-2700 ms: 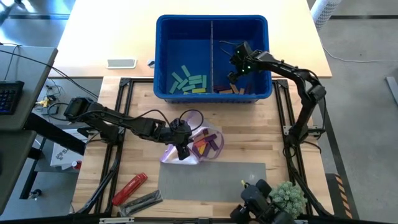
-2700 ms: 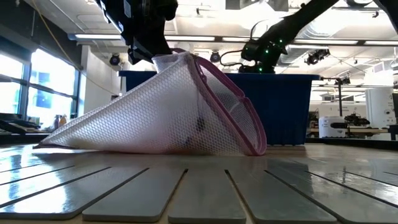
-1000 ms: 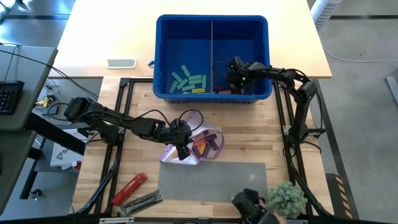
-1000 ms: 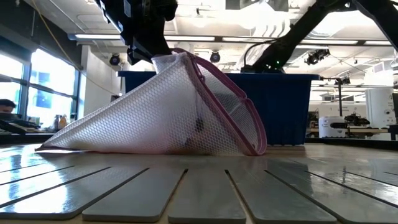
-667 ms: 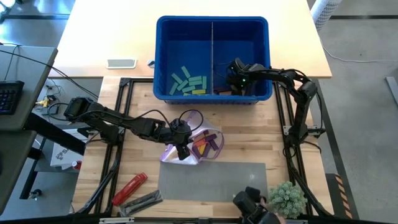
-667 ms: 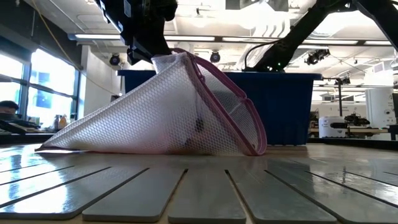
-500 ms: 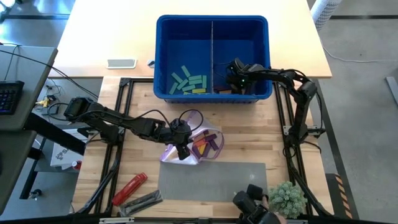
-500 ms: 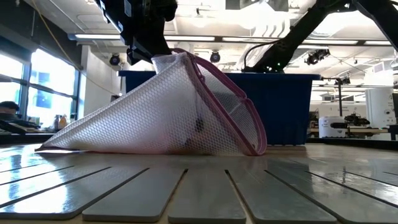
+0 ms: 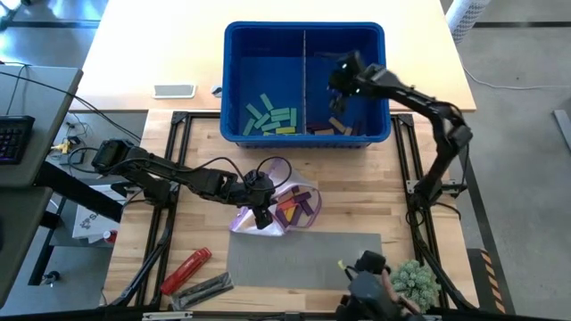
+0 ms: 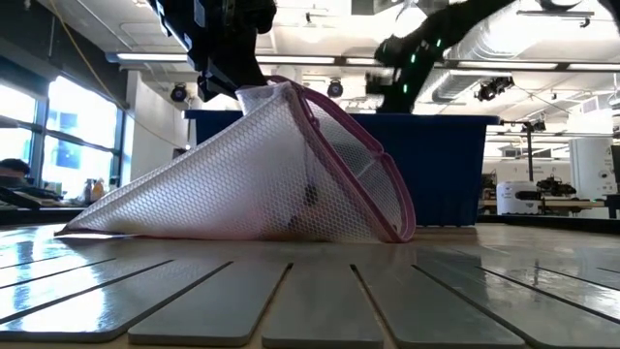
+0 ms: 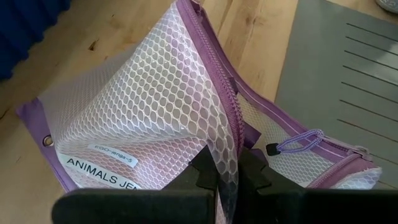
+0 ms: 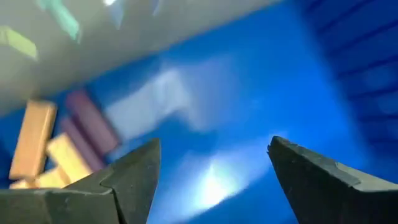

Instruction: Sort blocks

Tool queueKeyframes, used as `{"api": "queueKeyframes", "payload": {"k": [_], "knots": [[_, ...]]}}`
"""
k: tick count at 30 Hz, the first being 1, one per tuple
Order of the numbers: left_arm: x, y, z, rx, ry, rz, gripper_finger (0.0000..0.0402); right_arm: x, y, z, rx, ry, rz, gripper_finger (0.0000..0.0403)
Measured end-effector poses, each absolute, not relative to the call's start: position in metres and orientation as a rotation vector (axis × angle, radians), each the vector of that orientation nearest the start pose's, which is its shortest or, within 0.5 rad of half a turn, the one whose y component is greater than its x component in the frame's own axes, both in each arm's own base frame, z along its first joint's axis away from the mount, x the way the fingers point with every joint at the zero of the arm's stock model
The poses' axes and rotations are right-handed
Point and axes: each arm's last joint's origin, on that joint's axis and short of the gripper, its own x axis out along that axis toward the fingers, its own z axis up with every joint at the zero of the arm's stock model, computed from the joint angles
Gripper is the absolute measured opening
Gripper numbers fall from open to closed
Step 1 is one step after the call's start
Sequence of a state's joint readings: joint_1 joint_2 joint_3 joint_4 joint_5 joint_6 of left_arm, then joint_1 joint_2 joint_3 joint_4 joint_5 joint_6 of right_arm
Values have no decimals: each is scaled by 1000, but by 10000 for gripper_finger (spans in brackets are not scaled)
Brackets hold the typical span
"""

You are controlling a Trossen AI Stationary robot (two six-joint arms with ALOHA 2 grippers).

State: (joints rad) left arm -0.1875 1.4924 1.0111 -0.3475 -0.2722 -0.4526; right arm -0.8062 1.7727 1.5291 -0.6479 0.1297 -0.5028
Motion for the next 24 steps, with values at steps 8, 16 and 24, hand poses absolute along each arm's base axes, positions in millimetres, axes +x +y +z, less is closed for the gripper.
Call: {"api": "queueKeyframes", "payload": {"k": [8, 16, 24], "knots": [[305, -50, 236, -238, 769, 259, 0, 252, -259, 383, -288, 821, -686, 286], [305, -50, 236, -237, 769, 259, 0, 226, -230, 428, -189, 630, -666, 286], [305, -50, 236, -236, 768, 259, 0, 213, -203, 428, -7, 679, -604, 286]]}}
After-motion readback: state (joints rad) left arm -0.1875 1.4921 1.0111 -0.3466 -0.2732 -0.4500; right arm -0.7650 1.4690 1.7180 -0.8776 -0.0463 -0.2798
